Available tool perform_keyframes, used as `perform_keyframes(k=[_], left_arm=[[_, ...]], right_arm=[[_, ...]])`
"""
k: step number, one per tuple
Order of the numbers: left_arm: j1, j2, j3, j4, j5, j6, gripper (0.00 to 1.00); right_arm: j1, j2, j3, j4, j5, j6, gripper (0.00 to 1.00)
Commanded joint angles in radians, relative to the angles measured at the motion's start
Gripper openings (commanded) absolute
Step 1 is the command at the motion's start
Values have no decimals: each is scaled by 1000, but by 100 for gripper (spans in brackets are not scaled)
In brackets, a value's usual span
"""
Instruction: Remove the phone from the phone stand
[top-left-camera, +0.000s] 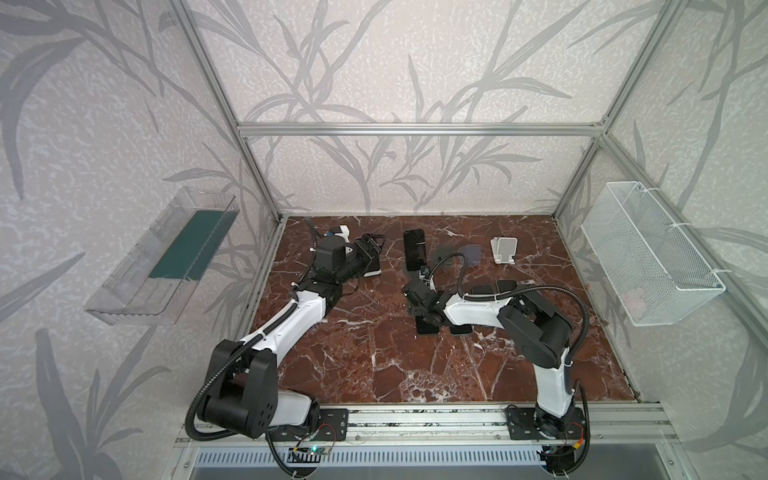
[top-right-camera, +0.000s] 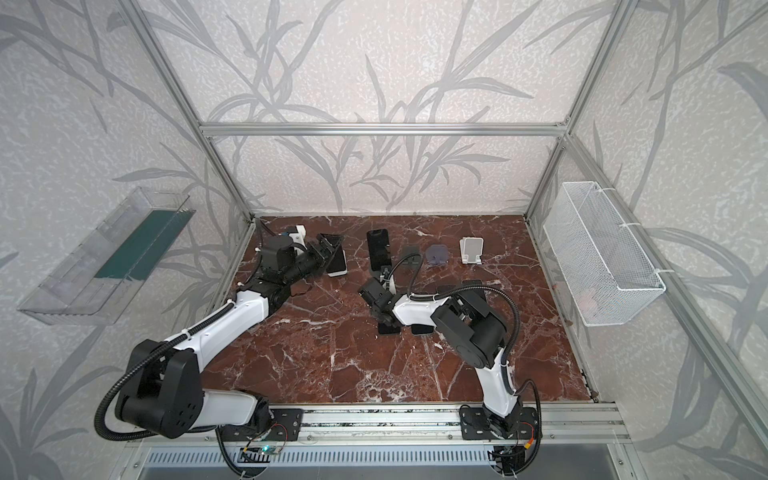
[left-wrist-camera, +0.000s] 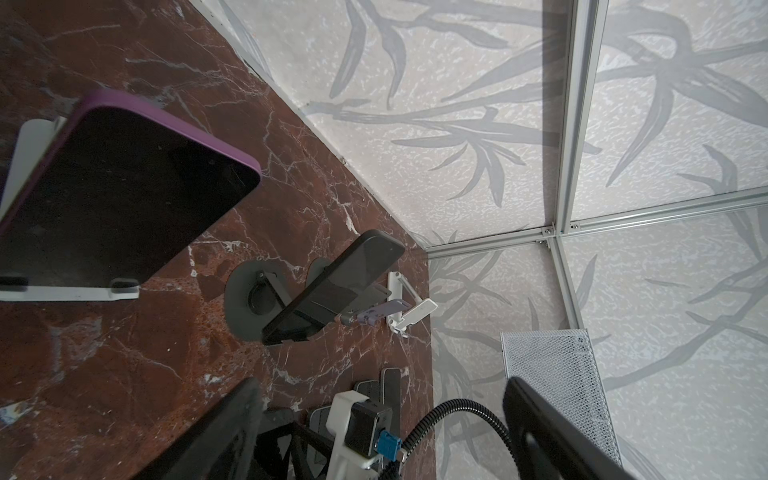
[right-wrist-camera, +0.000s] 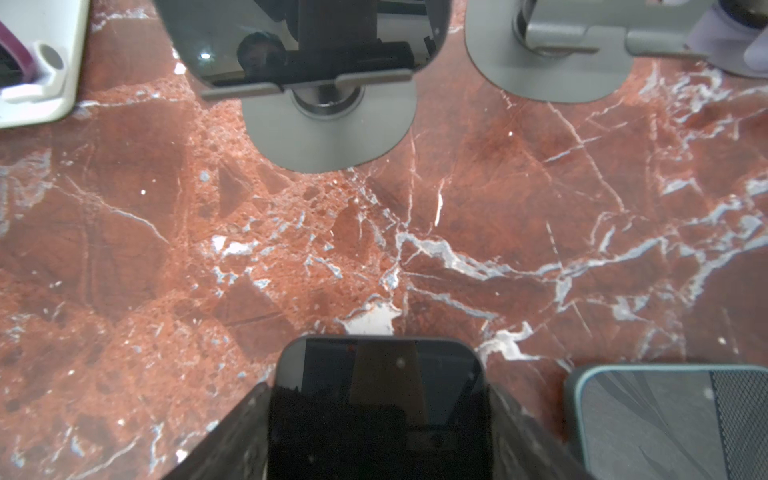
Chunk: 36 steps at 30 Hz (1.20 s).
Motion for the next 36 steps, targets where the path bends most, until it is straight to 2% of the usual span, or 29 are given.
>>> perform_keyframes(k=[1,7,11,14,20,25,29,33,36], left_arm=[[-4,-11,35,2,7,4,91],[-4,-26,35,6,11,-4,91],[-3,-27,36,3,5,8,91],[-3,-51,38,-18,-20,37,91],[-6,-83,50,-62,-59,106,91],[-19,-47,46,-74,-83,136,91],[-47,-25,64,-123,-113,185,91],[-97,-25,92,-186,-163,265,91],[-136,-26,101,-194,-169,292,92]], right_arm=[[3,-5,-62,-151,-28,27,77],[17,-52,-66,-143,-79,-15,78],[18,-69,-12,-210,-67,-17,84],[18,-133,11,-229,-49,-71,88],[15,-332,26,-263,-18,-273,94],[15,-601,-131,-108,-56,-449,94],[1,-781,-249,27,45,-567,96],[-2,-882,-324,86,75,-540,95],[-2,-940,-484,273,-25,-523,95]])
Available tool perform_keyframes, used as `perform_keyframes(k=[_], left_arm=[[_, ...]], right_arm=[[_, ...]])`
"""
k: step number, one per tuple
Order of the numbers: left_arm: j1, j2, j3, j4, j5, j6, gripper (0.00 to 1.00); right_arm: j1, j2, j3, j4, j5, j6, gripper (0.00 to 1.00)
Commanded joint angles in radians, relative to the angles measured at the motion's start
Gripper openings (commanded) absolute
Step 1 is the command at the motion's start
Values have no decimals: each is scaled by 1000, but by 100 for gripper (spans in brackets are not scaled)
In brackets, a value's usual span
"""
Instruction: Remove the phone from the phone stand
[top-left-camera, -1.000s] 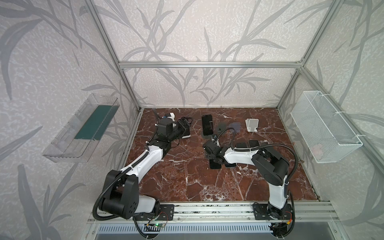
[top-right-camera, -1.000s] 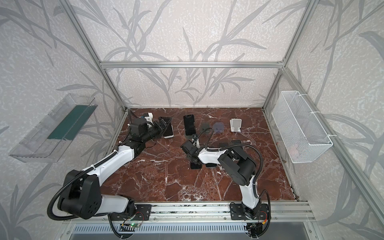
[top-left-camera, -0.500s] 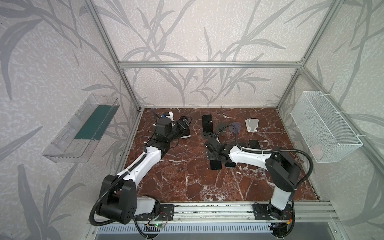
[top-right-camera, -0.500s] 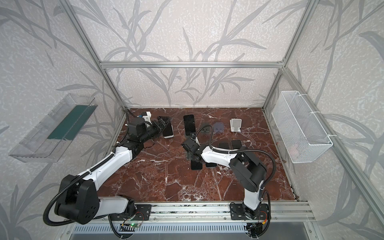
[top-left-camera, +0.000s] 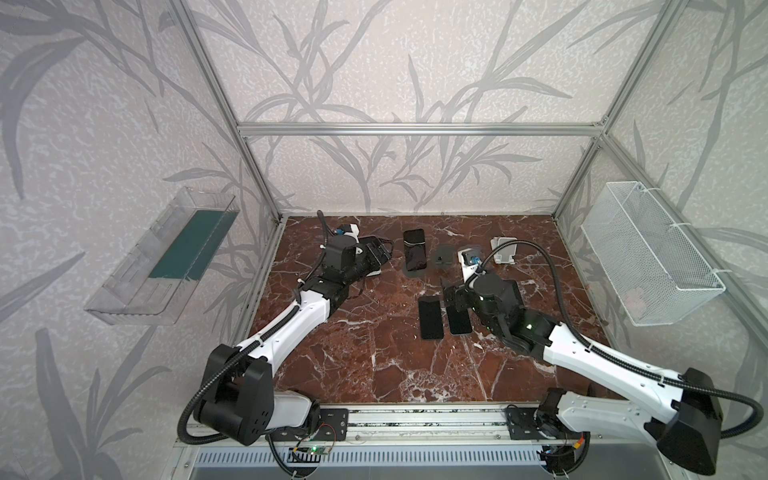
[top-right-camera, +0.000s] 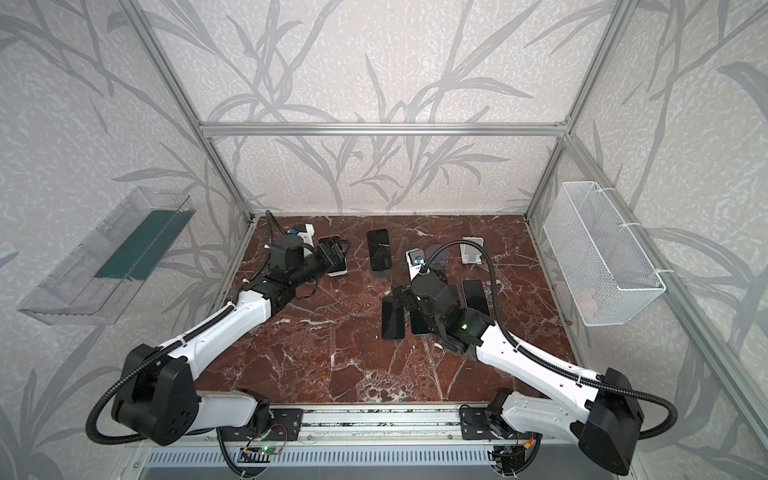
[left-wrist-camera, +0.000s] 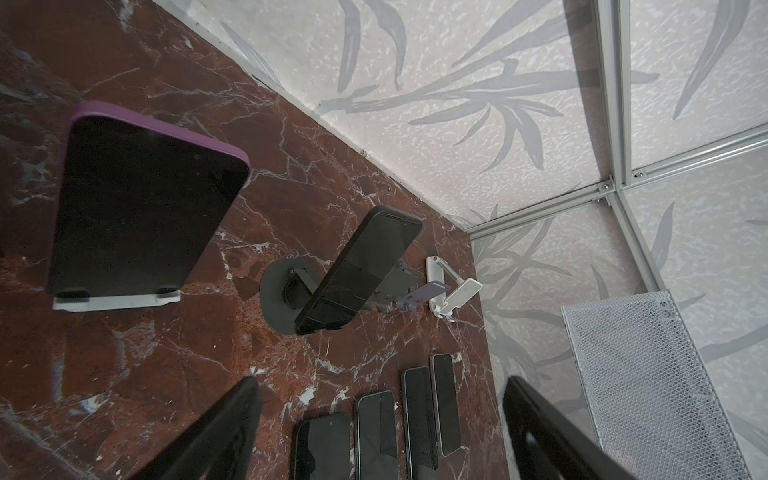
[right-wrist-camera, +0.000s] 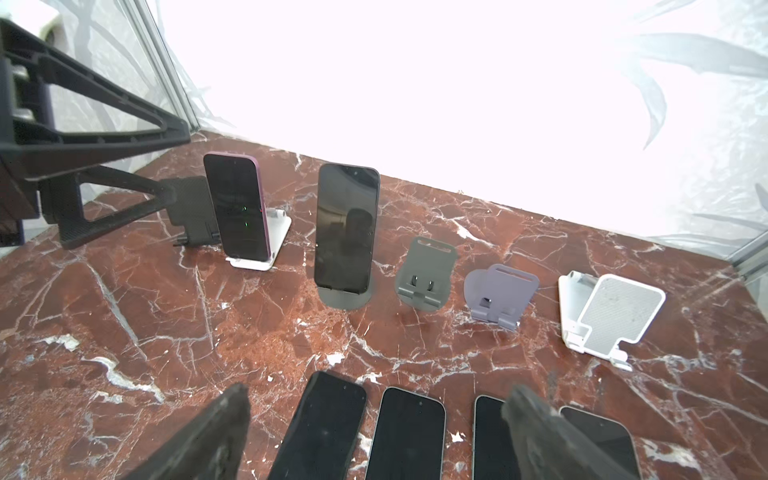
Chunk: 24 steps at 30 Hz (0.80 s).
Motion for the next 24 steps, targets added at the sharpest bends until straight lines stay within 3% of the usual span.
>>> perform_keyframes(k=[1,7,13,18,24], left_arm=[[-39,3,44,-30,-31,80,92],[-98,25,69,-78,-78,154,92],[-105,67,98,-101,-48,163,92],[-120,68,106,-135,-98,211,92],[-158,75,126,-200,-234,276,98]], right_arm=[[-1,-36,-144,228,-49,-4,95],[1,-34,-264,333,-25,61,95],[0,-47,-180,235,-92,42,95],[12,1,-330,501,-32,-10,91],[12,68,-380,608,10,-20,89]])
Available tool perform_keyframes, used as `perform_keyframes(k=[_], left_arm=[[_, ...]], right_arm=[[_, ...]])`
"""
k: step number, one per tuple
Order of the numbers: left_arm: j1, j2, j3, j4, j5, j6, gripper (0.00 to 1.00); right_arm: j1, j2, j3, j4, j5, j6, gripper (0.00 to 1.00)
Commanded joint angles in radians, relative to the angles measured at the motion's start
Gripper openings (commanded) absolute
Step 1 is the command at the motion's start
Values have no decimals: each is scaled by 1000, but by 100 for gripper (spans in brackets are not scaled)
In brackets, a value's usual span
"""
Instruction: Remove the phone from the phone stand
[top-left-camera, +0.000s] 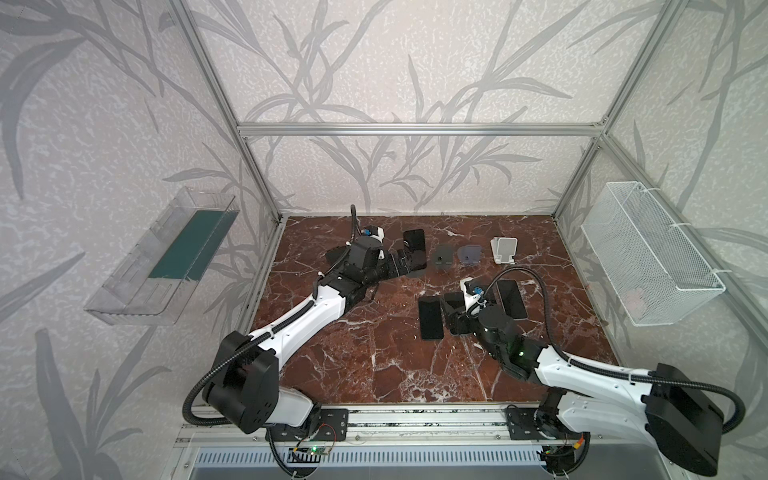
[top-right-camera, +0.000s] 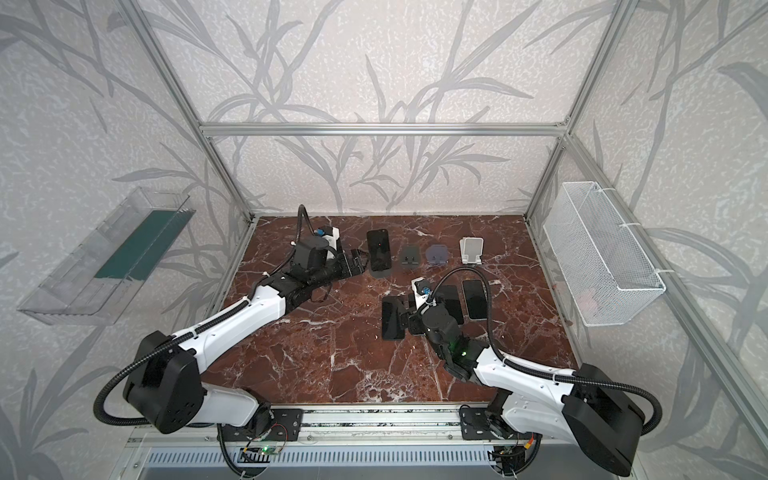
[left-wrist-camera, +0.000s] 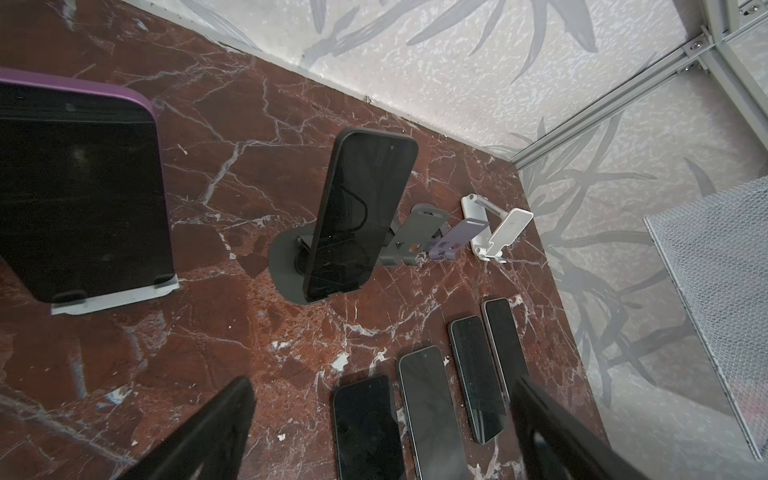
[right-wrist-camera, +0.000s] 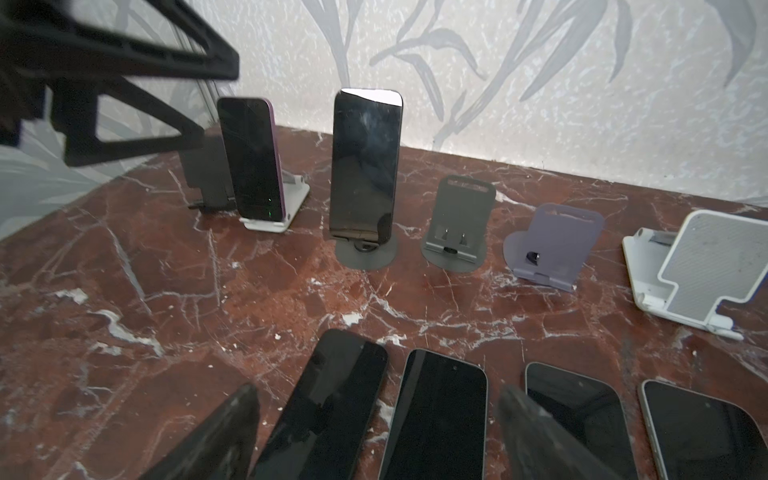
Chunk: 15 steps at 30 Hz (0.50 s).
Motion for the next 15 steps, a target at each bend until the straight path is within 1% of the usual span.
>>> perform_keyframes(k=[1,3,5,6,9,10,12,13,14,15], left_arm=[[-20,5,38,-52,-114,62,99],[-33,6,43,-61,-154,74,99],[-51,8,46,-62,-200,89,99],[-59,11,47,-60,-220,97,99],[-91,30,59,-59,-288,119,99],[-104,42,66,-62,-316,126,99],[-139,78,96,-82,-382,153,99],[-161,102,119,-98,-429,167,99],[-181,129,146,-118,-470,178,99],[-204,157,173,-134,-504,187,99]], right_arm=[[4,44,-33,191,75,-17,89],[5,78,-53,242,109,-14,90],[5,93,-55,242,144,-1,92],[5,96,-57,272,162,4,92],[5,111,-73,293,256,30,94],[5,118,-78,301,292,37,95],[3,132,-77,293,412,68,97],[2,140,-72,282,483,86,100],[-1,148,-65,274,536,92,99],[-6,147,-62,267,548,91,99]])
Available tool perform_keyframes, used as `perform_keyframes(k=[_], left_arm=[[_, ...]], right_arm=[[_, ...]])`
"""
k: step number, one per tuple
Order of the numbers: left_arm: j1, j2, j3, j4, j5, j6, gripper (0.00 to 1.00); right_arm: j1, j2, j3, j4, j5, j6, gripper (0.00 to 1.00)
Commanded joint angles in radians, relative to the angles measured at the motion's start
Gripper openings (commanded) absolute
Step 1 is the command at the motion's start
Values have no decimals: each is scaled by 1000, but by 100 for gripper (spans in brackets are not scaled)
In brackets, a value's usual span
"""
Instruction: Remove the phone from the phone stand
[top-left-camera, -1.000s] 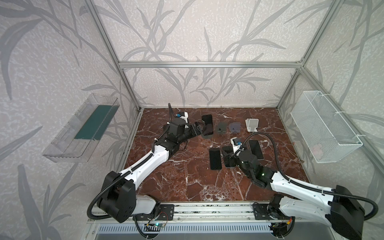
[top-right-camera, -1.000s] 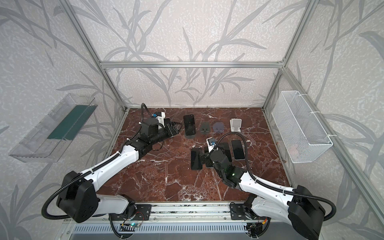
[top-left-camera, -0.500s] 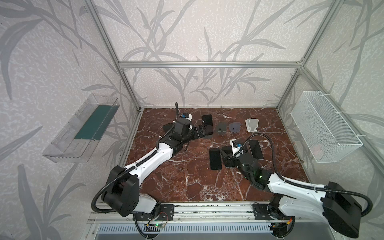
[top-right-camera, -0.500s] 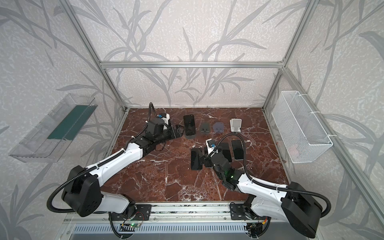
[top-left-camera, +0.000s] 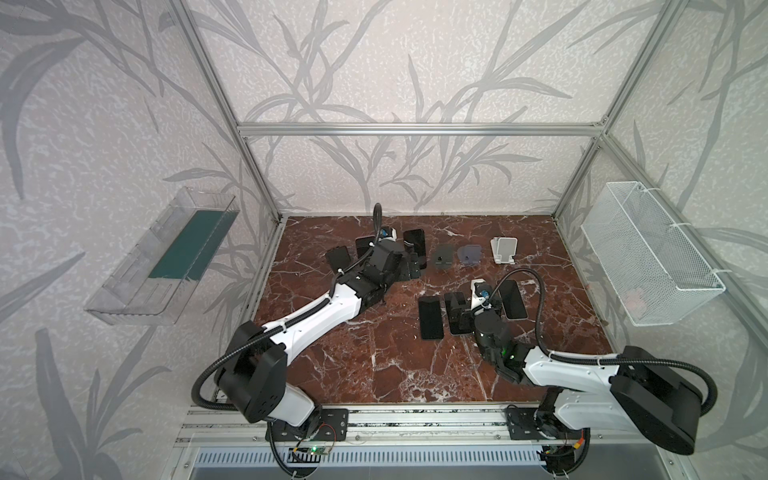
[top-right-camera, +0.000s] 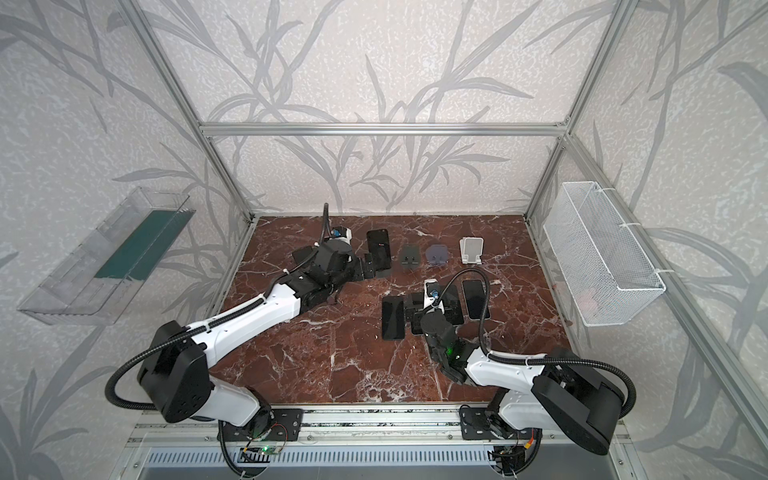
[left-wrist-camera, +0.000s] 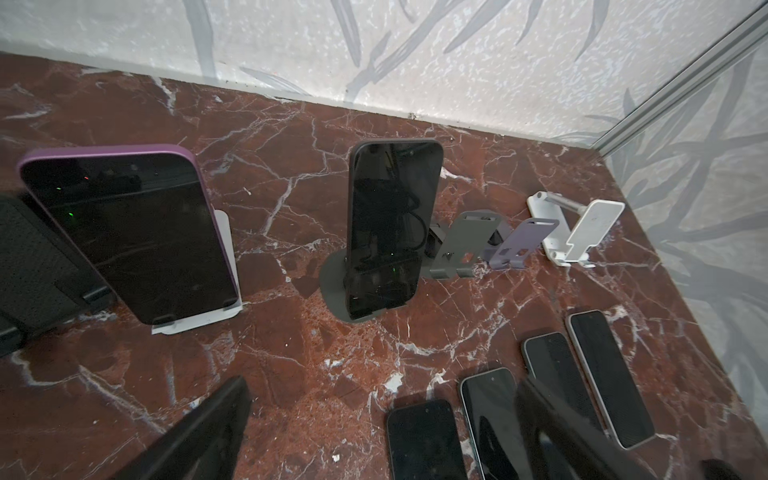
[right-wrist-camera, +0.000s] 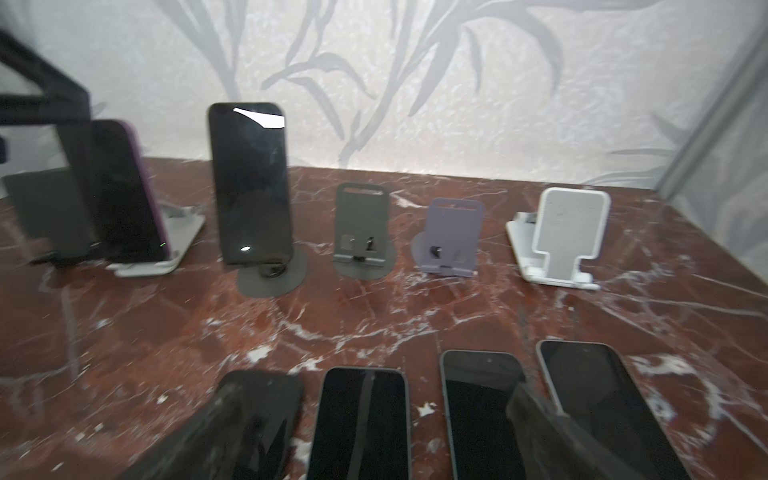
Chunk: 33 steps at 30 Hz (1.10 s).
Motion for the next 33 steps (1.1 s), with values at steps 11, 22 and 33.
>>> perform_keyframes(k=[11,22,33], left_arm=[[-127,284,344,-180,-396,70,99],[-114,452,662,-463,-401,135,99],[-18,497,741,-531,-180,25,99]], right_arm=[[-260,-87,-10,-241,-251,404,100],[-323,-193,-59,-277,-249,478,100],[-323,-160,-45,-256,-297,464,100]])
